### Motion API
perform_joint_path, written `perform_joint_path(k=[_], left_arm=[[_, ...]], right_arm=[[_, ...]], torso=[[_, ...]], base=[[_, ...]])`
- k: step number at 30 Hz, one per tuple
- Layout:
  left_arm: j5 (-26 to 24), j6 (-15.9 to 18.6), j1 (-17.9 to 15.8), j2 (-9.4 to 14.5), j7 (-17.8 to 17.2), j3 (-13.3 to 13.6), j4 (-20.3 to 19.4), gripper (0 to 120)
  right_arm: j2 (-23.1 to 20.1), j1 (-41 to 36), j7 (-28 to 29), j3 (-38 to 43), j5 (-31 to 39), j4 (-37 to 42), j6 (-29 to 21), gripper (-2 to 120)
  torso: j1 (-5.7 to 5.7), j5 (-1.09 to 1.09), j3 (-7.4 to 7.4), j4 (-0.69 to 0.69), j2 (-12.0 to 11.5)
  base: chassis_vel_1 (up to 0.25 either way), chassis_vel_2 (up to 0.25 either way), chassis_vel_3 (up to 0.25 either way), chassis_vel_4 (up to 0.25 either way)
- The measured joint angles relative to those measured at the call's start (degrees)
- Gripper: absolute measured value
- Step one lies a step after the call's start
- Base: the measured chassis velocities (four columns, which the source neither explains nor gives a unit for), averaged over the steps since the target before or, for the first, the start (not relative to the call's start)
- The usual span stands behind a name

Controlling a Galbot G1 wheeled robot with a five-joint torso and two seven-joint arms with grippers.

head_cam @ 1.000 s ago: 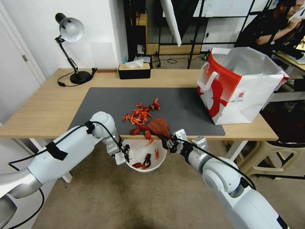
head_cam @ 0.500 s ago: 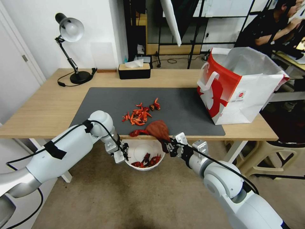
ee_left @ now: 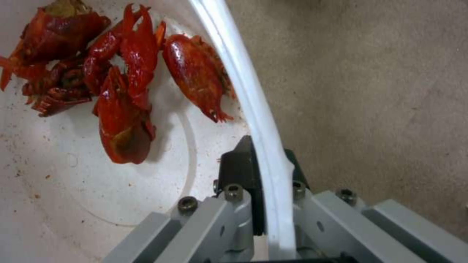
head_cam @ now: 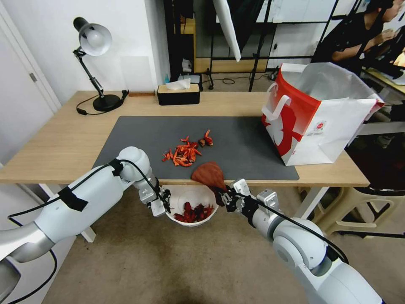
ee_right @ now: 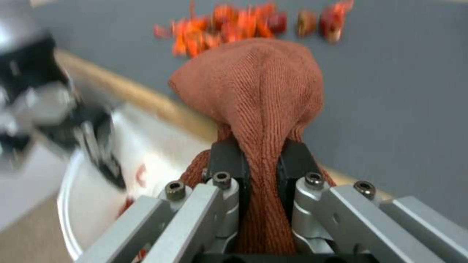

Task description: Sweep shrimp from table into container with towel, then put container into takeout bag.

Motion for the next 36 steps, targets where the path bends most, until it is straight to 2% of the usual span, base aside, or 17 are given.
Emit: perform_joint_path(k=[10, 12, 14, 17, 22, 23, 28, 30, 36], left_arm=[[0.13, -0.07, 1.02, 0.50, 0.00, -0.37, -0.22, 0], [0.15, -0.46, 1.42, 0.69, -0.07, -0.85, -0.13, 0], [0.15, -0.55, 1.45, 0.77, -0.10, -0.98, -0.10, 0], [0.08, -0.70, 1.48, 1.10, -0.16, -1.39, 0.03, 0], [0.09, -0.77, 1.73, 1.26, -0.18, -1.61, 0.11, 0], [0.10, -0.84, 1.96, 1.26, -0.19, -1.81, 0.22, 0], [0.19, -1.13, 2.45, 1.19, -0.22, -2.63, 0.50, 0], [0.34, -1.40, 2.80, 1.23, -0.23, -3.25, 0.64, 0], [0.44, -1.81, 3.38, 1.71, -0.26, -4.29, 0.65, 0]], right_arm=[[0.57, 8.71, 2.02, 1.63, 7.49, -3.82, 4.56, 7], [1.02, 13.63, 3.39, 1.31, 8.90, -8.78, 7.50, 7], [1.24, 15.14, 3.63, 1.03, 9.03, -10.48, 8.47, 7], [2.15, 21.70, 5.19, -0.34, 9.13, -17.32, 10.57, 7], [3.53, 27.32, 7.32, -2.15, 8.12, -24.88, 10.94, 7], [4.51, 29.77, 8.19, -3.08, 7.24, -28.78, 10.95, 7], [6.33, 32.91, 8.91, -4.55, 5.96, -34.73, 10.84, 7], [7.76, 34.56, 9.11, -5.29, 5.47, -39.53, 10.93, 7], [9.81, 36.47, 8.39, -5.53, 5.25, -45.13, 10.92, 7]], torso=[[0.00, 0.00, 0.00, 0.01, 0.00], [0.00, -0.01, 0.00, 0.00, 0.00], [0.00, 0.00, 0.00, 0.01, 0.00], [0.00, -0.02, -0.01, 0.01, 0.00], [0.01, 0.00, 0.00, 0.01, 0.00], [0.01, -0.01, 0.00, 0.00, 0.00], [0.01, 0.00, 0.00, 0.01, 0.00], [0.01, 0.00, 0.00, 0.01, -0.01], [0.01, 0.00, 0.00, 0.01, 0.00]], base=[[0.000, 0.000, 0.000, 0.000], [0.000, 0.000, 0.000, 0.000], [0.000, 0.000, 0.000, 0.000], [0.000, 0.000, 0.000, 0.000], [0.000, 0.000, 0.000, 0.000], [0.000, 0.000, 0.000, 0.000], [0.000, 0.000, 0.000, 0.000], [0.000, 0.000, 0.000, 0.000], [0.000, 0.000, 0.000, 0.000]])
